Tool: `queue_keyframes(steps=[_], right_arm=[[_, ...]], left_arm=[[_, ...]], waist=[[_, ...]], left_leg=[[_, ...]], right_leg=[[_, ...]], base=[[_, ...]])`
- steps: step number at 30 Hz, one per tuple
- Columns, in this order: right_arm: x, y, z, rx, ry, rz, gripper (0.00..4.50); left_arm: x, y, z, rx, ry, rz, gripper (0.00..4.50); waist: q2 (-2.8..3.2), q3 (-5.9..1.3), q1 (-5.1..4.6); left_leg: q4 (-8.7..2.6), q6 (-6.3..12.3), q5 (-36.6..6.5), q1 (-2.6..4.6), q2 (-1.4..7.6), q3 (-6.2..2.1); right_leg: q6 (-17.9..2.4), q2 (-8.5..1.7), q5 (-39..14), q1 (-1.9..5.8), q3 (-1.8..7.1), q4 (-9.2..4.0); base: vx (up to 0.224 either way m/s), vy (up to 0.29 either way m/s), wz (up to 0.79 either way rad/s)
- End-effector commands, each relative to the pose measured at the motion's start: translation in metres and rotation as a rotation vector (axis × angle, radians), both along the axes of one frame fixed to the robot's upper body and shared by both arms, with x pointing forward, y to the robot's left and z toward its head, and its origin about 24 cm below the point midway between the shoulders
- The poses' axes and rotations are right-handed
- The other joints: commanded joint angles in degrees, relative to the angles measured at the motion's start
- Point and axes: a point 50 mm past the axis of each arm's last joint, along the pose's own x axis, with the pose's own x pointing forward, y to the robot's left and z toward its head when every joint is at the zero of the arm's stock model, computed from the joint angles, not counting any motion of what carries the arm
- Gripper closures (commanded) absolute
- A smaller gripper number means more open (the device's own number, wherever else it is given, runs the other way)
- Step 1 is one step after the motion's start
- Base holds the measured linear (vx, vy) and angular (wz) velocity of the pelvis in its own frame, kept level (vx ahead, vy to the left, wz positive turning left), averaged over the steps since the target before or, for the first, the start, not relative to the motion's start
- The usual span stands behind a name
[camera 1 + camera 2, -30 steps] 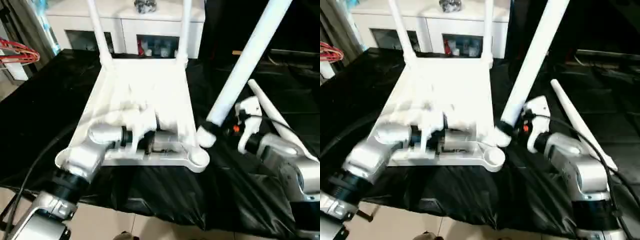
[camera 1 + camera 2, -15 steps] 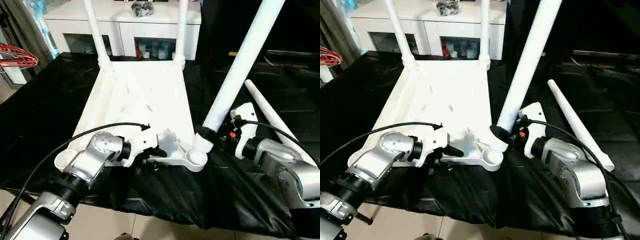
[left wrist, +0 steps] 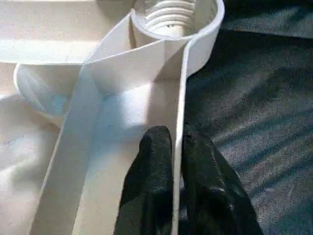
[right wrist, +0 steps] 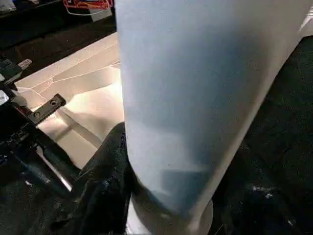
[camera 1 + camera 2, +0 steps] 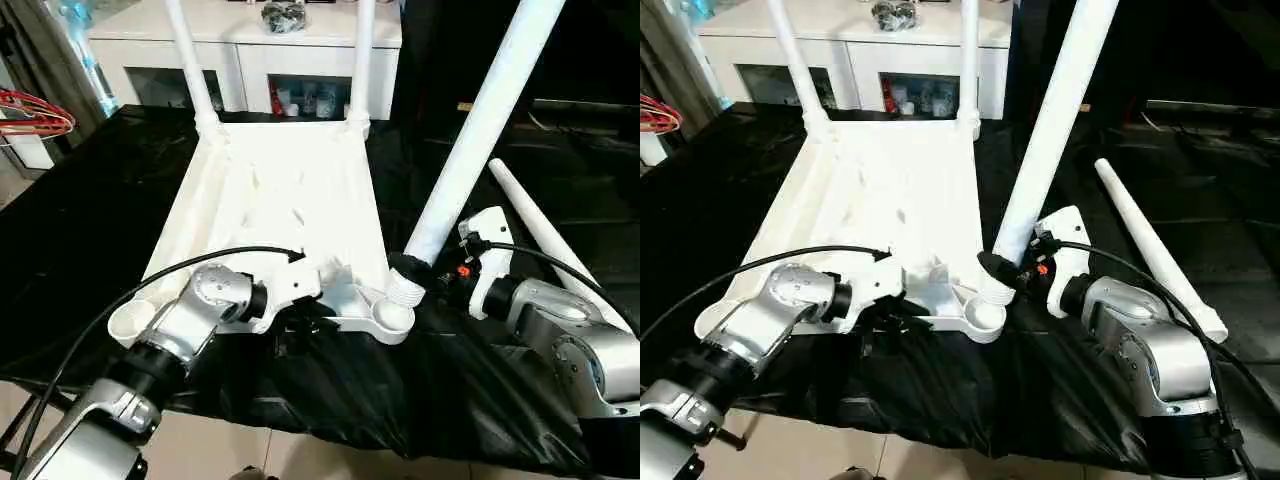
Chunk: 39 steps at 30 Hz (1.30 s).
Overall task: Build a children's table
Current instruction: Insert table leg to table base
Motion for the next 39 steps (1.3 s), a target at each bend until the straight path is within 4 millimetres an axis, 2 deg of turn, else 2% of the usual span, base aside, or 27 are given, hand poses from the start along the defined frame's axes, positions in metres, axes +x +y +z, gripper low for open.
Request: queue_keyframes(steps=[1,4,5,8,10,12,16,18,21,26,27,28,29,30,32,33,34,39], right_arm=[[-0.001,0.003,0.003,-0.007,-0.018,0.006,2.63],[0.0,0.003,0.004,-0.006,-0.019,0.009,2.63],[0.0,0.004,0.004,-0.005,-0.019,0.012,2.63],[0.001,0.004,0.004,-0.004,-0.019,0.014,2.63],[0.003,0.003,0.004,-0.01,-0.021,0.015,2.63],[0.005,0.002,0.004,-0.014,-0.023,0.018,2.63],[0.01,0.005,0.003,-0.029,-0.028,0.027,2.63],[0.012,0.007,0.002,-0.03,-0.029,0.033,2.63],[0.017,0.012,0.0,-0.058,-0.033,0.05,2.63],[0.025,0.015,-0.005,-0.073,-0.032,0.054,2.63],[0.026,0.015,-0.005,-0.078,-0.031,0.057,2.63],[0.027,0.016,-0.006,-0.082,-0.03,0.059,2.63],[0.028,0.016,-0.006,-0.084,-0.03,0.06,2.63],[0.028,0.016,-0.006,-0.085,-0.029,0.062,2.63],[0.03,0.017,-0.007,-0.088,-0.031,0.066,2.63],[0.03,0.017,-0.007,-0.088,-0.031,0.068,2.63],[0.031,0.017,-0.007,-0.09,-0.032,0.07,2.63],[0.032,0.017,-0.009,-0.094,-0.031,0.076,2.63]], left_arm=[[0.003,0.002,0.0,0.023,-0.007,0.014,4.4],[0.003,0.002,0.0,0.016,0.008,0.023,4.5],[0.003,0.003,-0.001,0.005,0.032,0.054,4.5],[0.004,0.005,-0.002,-0.006,0.059,0.109,4.5],[0.007,0.004,0.001,-0.039,0.059,0.173,4.5],[0.009,0.002,0.004,-0.076,0.062,0.232,4.5],[0.008,-0.004,0.006,-0.098,0.05,0.25,4.5],[0.009,-0.004,0.006,-0.097,0.046,0.266,4.5],[0.009,-0.01,0.008,-0.146,0.016,0.263,4.5],[0.007,-0.015,0.006,-0.191,0.007,0.252,4.5],[0.007,-0.015,0.004,-0.181,0.005,0.254,4.5],[0.007,-0.014,0.002,-0.171,0.012,0.26,4.5],[0.007,-0.014,0.001,-0.165,0.016,0.265,4.5],[0.006,-0.013,0.0,-0.155,0.017,0.26,4.5],[0.006,-0.012,-0.002,-0.14,0.016,0.264,4.5],[0.005,-0.012,-0.002,-0.139,0.021,0.264,4.5],[0.006,-0.011,-0.002,-0.133,0.019,0.262,4.22],[0.01,-0.005,-0.009,-0.041,0.005,0.295,3.93]], waist=[[-0.24,-3.84,-0.16],[-0.48,-3.92,-0.41],[-0.63,-3.91,-0.64],[-0.57,-3.88,-0.88],[-0.97,-3.94,-1.21],[-0.99,-3.89,-1.41],[-1.1,-3.93,-1.83],[-1.36,-3.99,-1.91],[-1.23,-3.96,-2.08],[-1.3,-4.09,-1.87],[-1.31,-4.02,-1.84],[-1.78,-4.03,-1.8],[-1.62,-4.03,-1.7],[-1.78,-3.92,-1.8],[-1.67,-3.9,-1.83],[-1.85,-3.9,-1.91],[-1.87,-3.84,-1.94],[-1.64,-3.76,-2.0]], left_leg=[[-4.25,-0.77,-16.22,1.02,1.27,-1.26],[-4.26,-0.58,-15.34,0.7,1.26,-1.34],[-4.25,-0.43,-14.98,0.61,1.25,-1.31],[-4.14,-0.04,-14.63,0.63,1.2,-1.22],[-4.1,0.32,-13.99,0.54,1.28,-1.2],[-4.07,0.57,-13.8,0.45,1.29,-1.17],[-3.9,1.23,-12.31,0.11,1.04,-1.2],[-3.82,1.63,-11.9,0.25,1.08,-1.1],[-3.74,1.94,-11.48,0.13,0.98,-1.04],[-3.71,2.3,-11.1,0.34,1.13,-0.94],[-3.69,2.3,-11.37,0.4,1.17,-0.88],[-3.75,2.34,-11.34,0.33,1.17,-0.9],[-3.77,2.33,-11.14,0.36,1.21,-0.95],[-3.81,2.34,-11.28,0.25,1.17,-0.92],[-3.83,2.23,-11.51,0.27,1.17,-0.98],[-3.81,2.26,-11.54,0.23,1.12,-0.95],[-3.82,2.21,-11.79,0.28,1.09,-0.95],[-3.86,1.93,-12.92,0.55,1.14,-0.96]], right_leg=[[-7.78,-3.24,-23.0,2.48,2.59,-5.09],[-7.65,-3.29,-22.52,2.69,2.56,-4.95],[-7.84,-3.24,-21.98,2.71,2.57,-4.83],[-8.56,-3.21,-21.61,2.66,2.57,-4.82],[-8.86,-3.17,-21.08,2.73,2.55,-4.67],[-9.03,-3.17,-21.25,2.75,2.54,-4.61],[-8.49,-3.13,-21.65,2.89,2.46,-4.73],[-8.64,-3.09,-21.25,2.75,2.53,-4.68],[-9.04,-3.04,-20.77,2.76,2.46,-4.71],[-9.8,-3.03,-19.07,2.6,2.59,-4.58],[-9.75,-3.04,-19.28,2.5,2.64,-4.62],[-9.65,-3.05,-19.61,2.69,2.6,-4.47],[-9.6,-3.11,-19.68,2.68,2.63,-4.43],[-9.23,-3.07,-20.32,2.67,2.62,-4.55],[-8.77,-3.14,-21.45,2.64,2.59,-4.63],[-8.64,-3.13,-21.7,2.64,2.58,-4.69],[-8.4,-3.13,-22.58,2.59,2.56,-4.78],[-7.78,-3.07,-24.14,2.3,2.55,-5.15]], base=[[0.0,0.0,0.0],[0.0,0.0,0.0],[0.0,0.0,0.0],[0.0,0.0,0.0],[0.0,0.0,0.0],[0.0,0.0,0.0],[0.0,0.0,0.0],[0.0,0.0,0.0],[0.0,0.0,0.0],[0.0,0.0,0.0],[0.0,0.0,0.0],[0.0,0.0,0.0],[0.0,0.0,0.0],[0.0,0.0,0.0],[0.0,0.0,0.0],[0.0,0.0,0.0],[0.0,0.0,0.0],[0.0,0.0,0.0]])
